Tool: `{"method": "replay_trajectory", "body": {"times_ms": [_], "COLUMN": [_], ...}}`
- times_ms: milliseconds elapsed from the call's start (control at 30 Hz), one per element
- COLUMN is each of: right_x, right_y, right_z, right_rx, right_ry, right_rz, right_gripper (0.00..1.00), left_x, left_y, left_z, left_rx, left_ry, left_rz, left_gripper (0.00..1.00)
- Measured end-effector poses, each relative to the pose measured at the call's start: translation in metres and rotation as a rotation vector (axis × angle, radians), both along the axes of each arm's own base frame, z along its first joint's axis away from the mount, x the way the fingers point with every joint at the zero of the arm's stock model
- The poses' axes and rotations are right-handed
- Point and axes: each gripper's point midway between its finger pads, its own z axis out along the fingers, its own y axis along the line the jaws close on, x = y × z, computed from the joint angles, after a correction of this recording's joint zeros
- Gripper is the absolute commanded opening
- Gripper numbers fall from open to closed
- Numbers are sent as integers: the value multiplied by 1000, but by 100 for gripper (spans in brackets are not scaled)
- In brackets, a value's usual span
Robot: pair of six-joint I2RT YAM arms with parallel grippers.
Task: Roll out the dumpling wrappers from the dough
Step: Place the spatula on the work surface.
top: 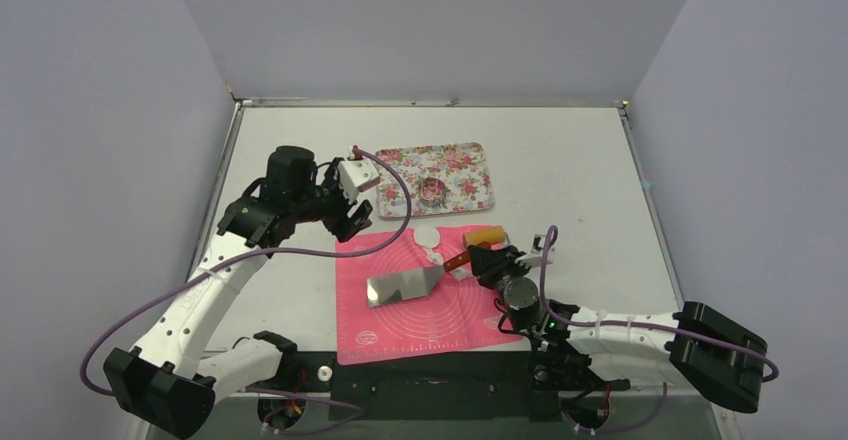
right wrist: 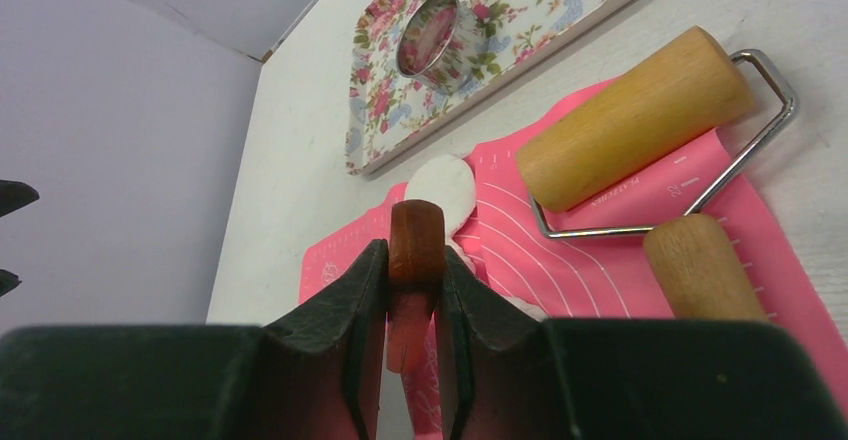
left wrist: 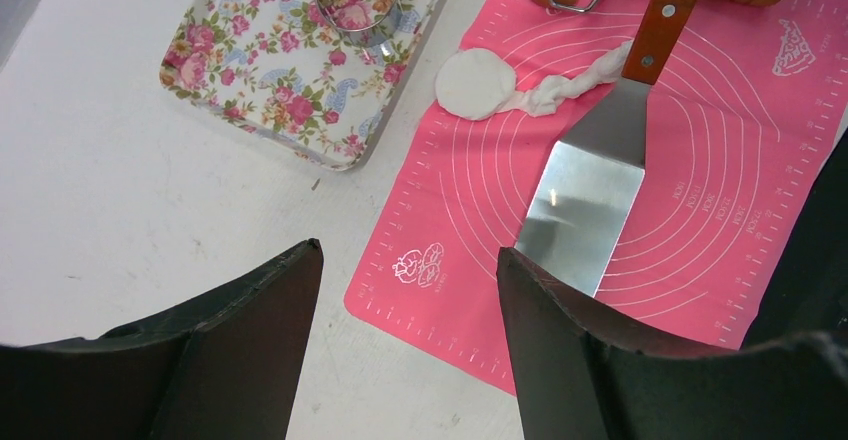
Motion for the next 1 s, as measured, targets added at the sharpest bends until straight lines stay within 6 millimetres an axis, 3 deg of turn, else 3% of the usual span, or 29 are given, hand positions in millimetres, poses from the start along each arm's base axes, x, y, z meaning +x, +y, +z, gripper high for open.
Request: {"method": "replay_trajectory", "body": {"times_ms": [100,233,267,367,433,667,833,933,1000], "right_x": [-1,-14,-18,-26,-29,-50,-68,-75,-82], "right_y": [-2,-11,-14,-17,-12,26,36,35,31], "right_z": [-6,-39,-45,-48,-38,46,82,86,72], "right_rx": [-7,-76,-93,-134,-166,-244,-464,-570,-654], "right_ry": [17,90,103,115,102,2,-23,-11,25], "right_rz": [-3,20,26,59,97,324,530,603,665], "right_gripper": [30,50,63,79,83,86,86,84,87], "left_x": [1,2,2,2,2,8,17,18,16], "left_y": [-1,-1,0,-1,0,9,35,58,63], "left_z": [-2,-4,-4,-4,-4,-7,-27,-45,-52], "left_rx": [0,2,2,1,1,3,-6,-13,-11], "left_ry": [9,15,15,16,16,30,117,186,215], "left_rz": [-3,-1,-1,-2,0,36,115,188,204], "left_gripper": [63,63,63,63,63,63,63,63,63]}}
